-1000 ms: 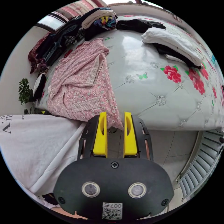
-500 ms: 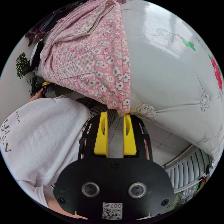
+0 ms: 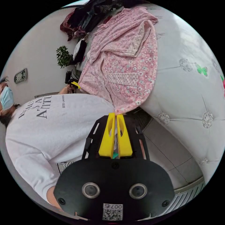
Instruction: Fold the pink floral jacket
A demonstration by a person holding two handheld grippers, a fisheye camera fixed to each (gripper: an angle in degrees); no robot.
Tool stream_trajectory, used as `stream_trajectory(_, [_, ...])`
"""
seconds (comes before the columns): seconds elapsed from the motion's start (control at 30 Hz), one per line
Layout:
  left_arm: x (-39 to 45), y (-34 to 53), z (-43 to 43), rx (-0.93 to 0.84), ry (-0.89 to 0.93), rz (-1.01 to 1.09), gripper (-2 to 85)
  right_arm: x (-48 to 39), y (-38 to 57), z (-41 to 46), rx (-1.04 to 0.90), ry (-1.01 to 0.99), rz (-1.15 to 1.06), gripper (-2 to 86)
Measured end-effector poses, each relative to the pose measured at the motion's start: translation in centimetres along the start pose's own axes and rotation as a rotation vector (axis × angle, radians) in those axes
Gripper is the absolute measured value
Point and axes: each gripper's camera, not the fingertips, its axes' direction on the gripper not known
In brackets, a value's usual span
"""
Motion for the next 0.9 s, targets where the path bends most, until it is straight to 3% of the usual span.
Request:
stream_trajectory(0.1, [0.8,-1.2,-6.0,0.087,0.153,0.150,-0.9,-1.0,-1.7,-5.0,0.129,-0.116,-0.076,-0.2])
stream_trajectory(0.23, [-1.8,-5.8,-15.7,0.433,0.225,0.223,-0.3,-3.1,-8.1,-13.3,0.403,-0.143,-0.196,0.1])
stream_trajectory(0.33, [-7.8,-8.8,-20.3,0.782,0.259,-0.059,1.9,-2.2,-13.2,-17.4,0.674,-0.130,-0.116,0.9])
stream_trajectory(0.37, [-10.3,-9.4,-20.5,0.894,0.273,-0.205,6.4,-1.3,-14.9,-17.8,0.749,-0.101,-0.035,1.6])
stream_trajectory(0.47, [-13.8,-9.7,-19.2,1.037,0.273,-0.442,11.7,0.2,-17.0,-16.0,0.782,-0.021,0.140,3.4])
stream_trajectory(0.6, [-12.9,-7.9,-18.0,1.084,0.083,-0.488,12.2,0.1,-15.7,-11.5,0.713,0.131,0.194,5.3])
stream_trajectory(0.73, [-10.3,-5.5,-15.3,1.004,-0.125,-0.521,13.8,1.0,-11.7,-6.1,0.670,0.269,0.287,7.1])
stream_trajectory(0.9, [-8.8,-7.9,-12.7,0.889,-0.267,-0.543,14.3,2.0,-11.3,-4.0,0.693,0.270,0.349,6.3])
